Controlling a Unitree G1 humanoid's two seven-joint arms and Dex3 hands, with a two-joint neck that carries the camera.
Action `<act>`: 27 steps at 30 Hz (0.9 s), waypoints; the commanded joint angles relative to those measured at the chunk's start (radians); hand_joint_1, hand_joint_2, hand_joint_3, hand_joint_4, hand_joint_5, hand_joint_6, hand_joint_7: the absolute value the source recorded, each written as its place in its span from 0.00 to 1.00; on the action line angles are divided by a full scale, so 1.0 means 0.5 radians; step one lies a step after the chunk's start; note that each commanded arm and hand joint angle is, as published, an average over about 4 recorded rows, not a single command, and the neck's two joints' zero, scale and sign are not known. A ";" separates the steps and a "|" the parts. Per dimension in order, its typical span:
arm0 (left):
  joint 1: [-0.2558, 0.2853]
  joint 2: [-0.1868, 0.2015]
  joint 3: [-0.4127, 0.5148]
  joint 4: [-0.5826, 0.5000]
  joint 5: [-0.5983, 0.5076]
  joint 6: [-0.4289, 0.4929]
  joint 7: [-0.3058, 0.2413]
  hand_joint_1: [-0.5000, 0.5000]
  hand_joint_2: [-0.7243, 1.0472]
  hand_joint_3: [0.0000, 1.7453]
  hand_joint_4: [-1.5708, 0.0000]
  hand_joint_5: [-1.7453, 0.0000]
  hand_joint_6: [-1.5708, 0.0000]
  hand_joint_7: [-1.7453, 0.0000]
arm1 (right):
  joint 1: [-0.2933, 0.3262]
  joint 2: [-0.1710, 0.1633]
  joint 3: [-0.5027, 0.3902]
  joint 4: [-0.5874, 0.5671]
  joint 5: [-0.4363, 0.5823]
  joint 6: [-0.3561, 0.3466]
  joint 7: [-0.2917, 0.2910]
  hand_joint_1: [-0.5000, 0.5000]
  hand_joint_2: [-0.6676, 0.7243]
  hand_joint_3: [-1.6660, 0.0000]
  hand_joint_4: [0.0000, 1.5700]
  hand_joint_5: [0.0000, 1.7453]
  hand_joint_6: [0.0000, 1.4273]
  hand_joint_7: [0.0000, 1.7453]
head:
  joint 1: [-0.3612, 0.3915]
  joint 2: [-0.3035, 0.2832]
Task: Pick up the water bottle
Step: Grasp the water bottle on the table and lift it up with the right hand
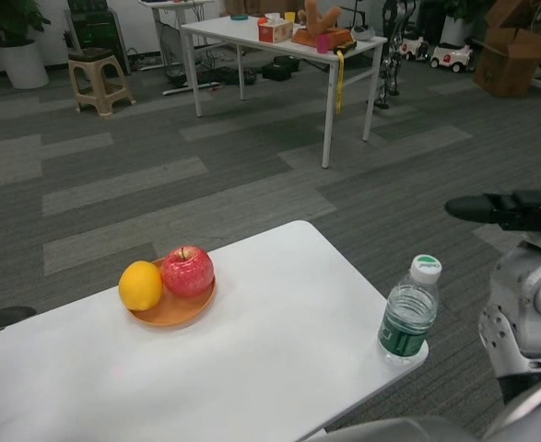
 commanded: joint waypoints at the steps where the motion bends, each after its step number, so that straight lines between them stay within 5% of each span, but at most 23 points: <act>1: -0.035 0.015 -0.002 0.007 -0.003 -0.013 -0.007 0.00 0.30 0.03 1.00 0.94 1.00 1.00 | 0.064 0.018 -0.050 0.145 0.038 -0.003 0.023 0.00 0.86 0.95 0.00 0.00 0.00 0.08 | -0.001 -0.027; 6: -0.022 0.015 -0.002 0.007 -0.019 -0.016 -0.010 0.00 0.30 0.01 1.00 0.94 1.00 1.00 | 0.129 0.018 -0.097 0.415 0.052 0.007 0.180 0.00 0.85 0.95 0.00 0.00 0.00 0.08 | -0.140 -0.128; 16: -0.011 0.015 -0.026 0.039 -0.024 -0.019 -0.013 0.00 0.30 0.05 1.00 0.94 1.00 1.00 | 0.138 0.127 -0.251 0.823 0.053 0.030 0.368 0.00 0.82 0.95 0.00 0.00 0.00 0.08 | -0.758 -0.126; 27: -0.019 0.011 -0.072 0.077 -0.025 -0.019 -0.017 0.00 0.30 0.05 1.00 0.94 1.00 1.00 | 0.148 0.244 -0.412 1.090 0.053 0.063 0.555 0.00 0.82 0.95 0.00 0.00 0.00 0.06 | -0.766 -0.221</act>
